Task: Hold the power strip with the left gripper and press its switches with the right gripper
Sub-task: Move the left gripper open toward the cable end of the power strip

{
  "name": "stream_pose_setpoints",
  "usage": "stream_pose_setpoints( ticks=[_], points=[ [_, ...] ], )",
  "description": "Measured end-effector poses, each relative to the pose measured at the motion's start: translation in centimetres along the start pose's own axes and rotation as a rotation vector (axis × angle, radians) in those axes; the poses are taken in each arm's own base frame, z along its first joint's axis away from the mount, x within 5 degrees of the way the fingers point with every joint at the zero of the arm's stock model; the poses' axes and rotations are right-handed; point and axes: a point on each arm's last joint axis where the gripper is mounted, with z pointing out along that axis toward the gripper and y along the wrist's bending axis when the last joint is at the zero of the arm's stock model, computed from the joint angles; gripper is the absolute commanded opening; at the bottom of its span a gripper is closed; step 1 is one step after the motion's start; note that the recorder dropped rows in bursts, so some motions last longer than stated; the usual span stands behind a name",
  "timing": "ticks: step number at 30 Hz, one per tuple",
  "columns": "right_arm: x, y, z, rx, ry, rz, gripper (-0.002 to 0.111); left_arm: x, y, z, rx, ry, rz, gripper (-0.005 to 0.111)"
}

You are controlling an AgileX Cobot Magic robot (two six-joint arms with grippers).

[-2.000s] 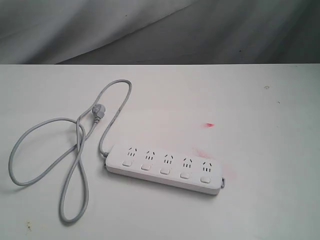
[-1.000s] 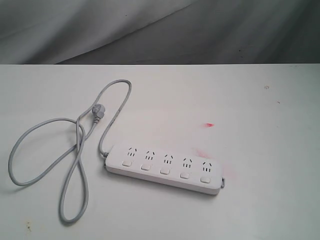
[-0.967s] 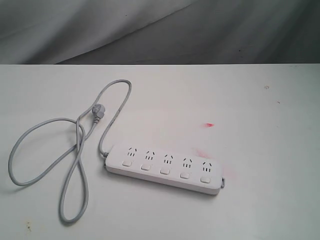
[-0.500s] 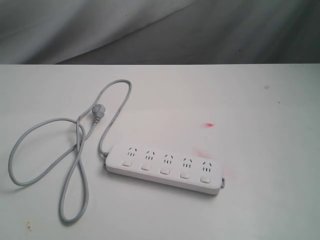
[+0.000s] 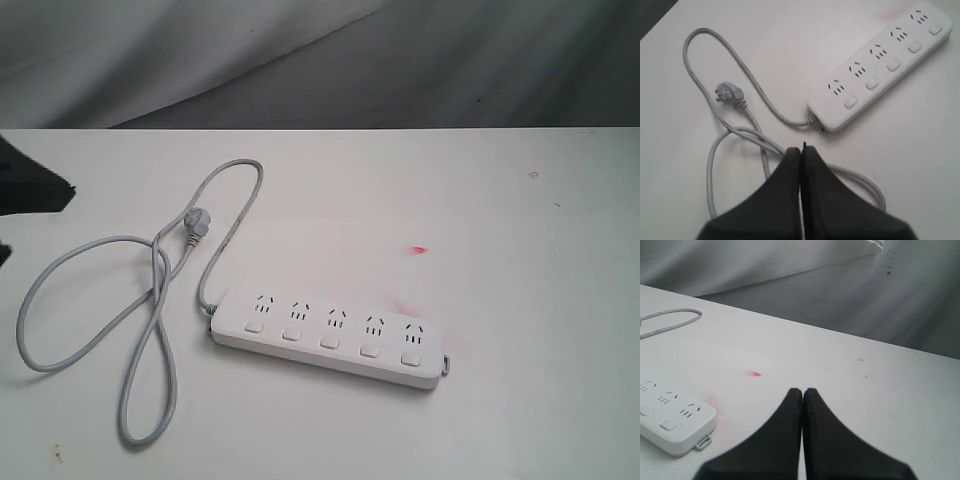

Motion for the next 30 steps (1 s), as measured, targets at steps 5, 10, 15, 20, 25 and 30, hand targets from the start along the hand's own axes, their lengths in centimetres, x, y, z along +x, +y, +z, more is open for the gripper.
stream_pose_setpoints(
  ticks=[5, 10, 15, 20, 25, 30],
  points=[
    [0.0, 0.0, 0.0, 0.0, 0.0, 0.0, 0.0, -0.9, 2.0, 3.6, -0.011, -0.062, -0.033, 0.0],
    [0.0, 0.0, 0.0, 0.0, 0.0, 0.0, 0.0, -1.1, 1.6, 7.8, 0.091, -0.023, 0.388, 0.001],
    [0.0, 0.0, 0.0, 0.0, 0.0, 0.0, 0.0, -0.5, 1.5, 11.9, 0.184, 0.019, 0.453, 0.001],
    [0.0, 0.0, 0.0, 0.0, 0.0, 0.0, 0.0, 0.1, 1.5, 13.3, 0.228, 0.052, 0.453, 0.008],
    [0.0, 0.0, 0.0, 0.0, 0.0, 0.0, 0.0, -0.3, 1.2, 13.3, 0.242, 0.003, 0.416, 0.058],
    [0.0, 0.0, 0.0, 0.0, 0.0, 0.0, 0.0, -0.5, 0.9, 13.2, 0.275, -0.019, 0.384, 0.084]
  ],
)
